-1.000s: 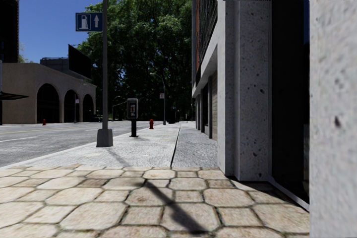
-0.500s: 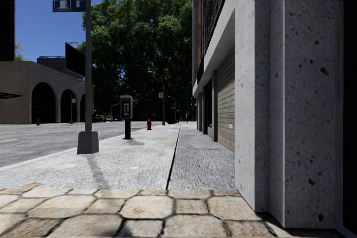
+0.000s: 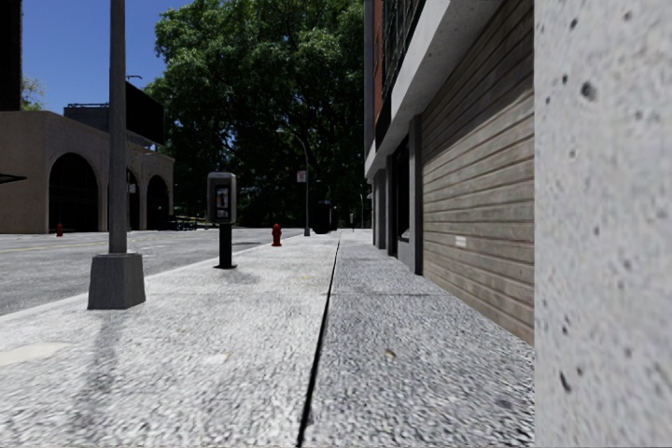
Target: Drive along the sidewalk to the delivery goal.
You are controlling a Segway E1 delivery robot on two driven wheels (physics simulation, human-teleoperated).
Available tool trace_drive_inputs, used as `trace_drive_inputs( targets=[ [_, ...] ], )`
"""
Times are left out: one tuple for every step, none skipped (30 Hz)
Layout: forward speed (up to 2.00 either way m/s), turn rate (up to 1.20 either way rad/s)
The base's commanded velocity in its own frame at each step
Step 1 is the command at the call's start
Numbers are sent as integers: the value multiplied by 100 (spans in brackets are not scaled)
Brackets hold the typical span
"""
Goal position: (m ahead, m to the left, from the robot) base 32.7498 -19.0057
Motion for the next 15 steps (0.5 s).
trace_drive_inputs(
  targets=[
    [200, 0],
    [200, 0],
    [200, 0],
    [200, 0],
    [200, 0],
    [200, 0],
    [200, 0],
    [200, 0],
    [200, 0],
    [200, 0],
    [200, 0],
    [200, 34],
    [200, 36],
    [200, 36],
    [200, 36]
  ],
)
